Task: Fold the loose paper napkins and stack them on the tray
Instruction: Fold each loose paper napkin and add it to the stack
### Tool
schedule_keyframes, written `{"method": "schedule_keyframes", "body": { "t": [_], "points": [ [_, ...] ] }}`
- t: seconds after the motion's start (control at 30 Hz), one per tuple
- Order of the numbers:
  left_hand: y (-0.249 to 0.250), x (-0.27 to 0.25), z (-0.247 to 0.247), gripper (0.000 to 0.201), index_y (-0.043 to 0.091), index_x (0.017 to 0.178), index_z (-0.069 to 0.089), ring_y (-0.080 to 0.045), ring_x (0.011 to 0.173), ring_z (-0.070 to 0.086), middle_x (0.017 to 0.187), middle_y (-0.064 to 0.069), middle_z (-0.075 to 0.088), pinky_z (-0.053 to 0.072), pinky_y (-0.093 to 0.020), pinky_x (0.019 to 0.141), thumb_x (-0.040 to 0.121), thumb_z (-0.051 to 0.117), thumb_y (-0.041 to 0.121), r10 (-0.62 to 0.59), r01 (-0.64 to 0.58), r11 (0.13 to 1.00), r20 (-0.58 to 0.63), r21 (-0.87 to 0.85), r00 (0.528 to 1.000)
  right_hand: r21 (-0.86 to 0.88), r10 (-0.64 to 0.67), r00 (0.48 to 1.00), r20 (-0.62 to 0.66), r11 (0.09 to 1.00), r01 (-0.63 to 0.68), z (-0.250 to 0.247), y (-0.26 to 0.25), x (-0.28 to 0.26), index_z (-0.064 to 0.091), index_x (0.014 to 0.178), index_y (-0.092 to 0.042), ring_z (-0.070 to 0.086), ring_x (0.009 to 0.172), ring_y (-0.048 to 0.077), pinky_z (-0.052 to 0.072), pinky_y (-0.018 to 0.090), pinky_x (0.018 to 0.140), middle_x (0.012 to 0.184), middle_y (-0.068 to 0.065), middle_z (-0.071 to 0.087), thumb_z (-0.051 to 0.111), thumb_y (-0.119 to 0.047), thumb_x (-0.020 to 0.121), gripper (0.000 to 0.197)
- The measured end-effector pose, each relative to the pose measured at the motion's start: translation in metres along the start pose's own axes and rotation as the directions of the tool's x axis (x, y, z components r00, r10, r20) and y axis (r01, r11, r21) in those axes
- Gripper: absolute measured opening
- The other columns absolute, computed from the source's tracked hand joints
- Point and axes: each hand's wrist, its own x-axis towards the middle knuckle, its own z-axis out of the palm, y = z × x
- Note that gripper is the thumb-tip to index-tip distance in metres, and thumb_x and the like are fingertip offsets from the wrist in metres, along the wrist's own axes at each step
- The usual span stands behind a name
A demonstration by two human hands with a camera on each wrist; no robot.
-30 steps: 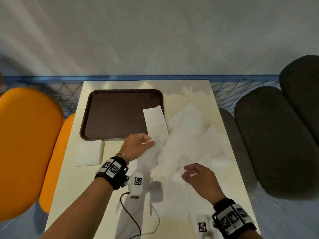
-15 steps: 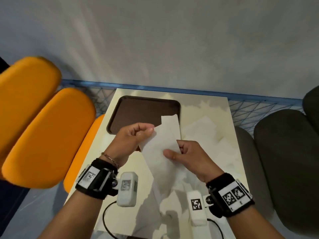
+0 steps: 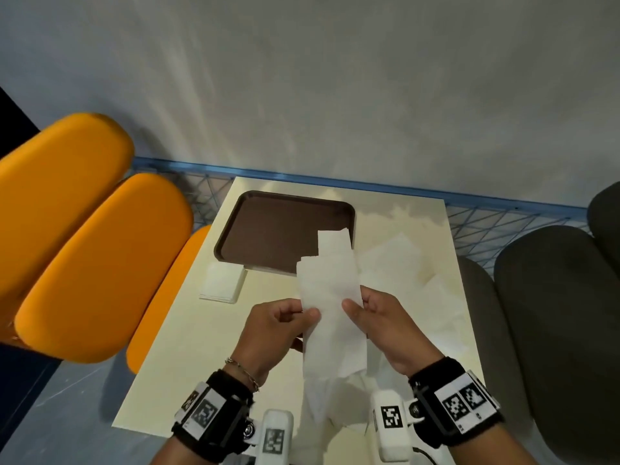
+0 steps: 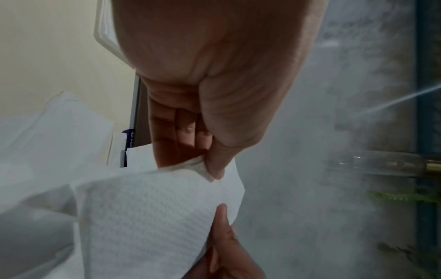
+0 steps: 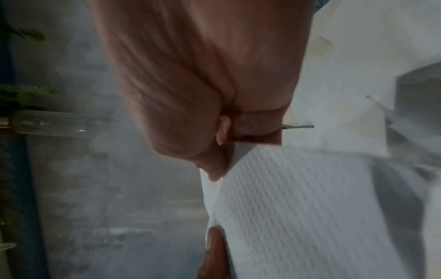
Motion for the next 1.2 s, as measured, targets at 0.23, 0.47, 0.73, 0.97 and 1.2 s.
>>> {"method": "schedule_keyframes", "body": {
  "t": [0.23,0.47,0.73,0.97,1.2],
  "points": [
    [0.001,-0.002,-0.007,0.015,0.019,0.096,0.085,-0.020,0.079,0.075,0.092,-0.004,0.081,0.061,-0.033,0.065,0.100,0.070,0.020,0.079,-0.076,0.995,-0.043,0.061,0.996,-0.065,-0.067,0.955,-0.288,0.997,0.050,-0.009,0.006,-0.003,0.079,0.104,-0.015,0.078,0.089,0.026,0.064,0.036,0.074,0.098,0.003,0.082,0.081,-0.014,0.093,0.011],
    [0.006,-0.001,-0.009,0.023,0.025,0.100,0.083,-0.002,0.067,0.064,0.089,0.005,0.079,0.053,-0.020,0.061,0.105,0.061,0.024,0.112,-0.114,0.993,-0.070,-0.025,0.991,0.012,-0.076,0.936,-0.344,0.996,0.085,-0.002,0.008,-0.001,0.078,0.103,-0.011,0.075,0.079,0.019,0.063,0.035,0.072,0.094,0.006,0.081,0.086,-0.013,0.088,0.018],
    [0.010,0.017,-0.038,0.024,0.033,0.101,0.083,-0.012,0.079,0.062,0.100,-0.005,0.078,0.053,-0.031,0.071,0.105,0.059,0.029,0.134,-0.136,0.989,0.035,0.054,0.990,0.171,-0.096,0.970,-0.225,0.976,0.136,0.006,-0.017,0.009,0.077,0.105,-0.002,0.070,0.077,0.023,0.060,0.030,0.070,0.095,0.017,0.079,0.059,-0.017,0.106,0.024],
    [0.023,0.026,-0.058,0.027,0.029,0.103,0.082,-0.009,0.085,0.063,0.104,-0.006,0.077,0.052,-0.030,0.077,0.107,0.056,0.031,0.125,-0.126,0.992,0.091,0.004,0.988,0.200,-0.148,0.965,-0.216,0.961,0.192,0.014,-0.030,0.022,0.076,0.104,0.001,0.073,0.072,0.018,0.063,0.030,0.070,0.085,0.011,0.079,0.072,-0.017,0.089,0.024],
    [0.035,0.029,-0.065,0.037,0.002,0.111,0.078,-0.029,0.091,0.060,0.107,-0.026,0.071,0.046,-0.043,0.085,0.094,0.066,0.032,0.034,0.003,0.975,0.162,-0.224,0.986,0.260,-0.100,0.975,-0.198,0.954,0.150,0.023,-0.027,0.036,0.071,0.106,-0.002,0.072,0.075,0.019,0.061,0.029,0.070,0.088,0.010,0.078,0.068,-0.009,0.095,0.014]
  ]
}}
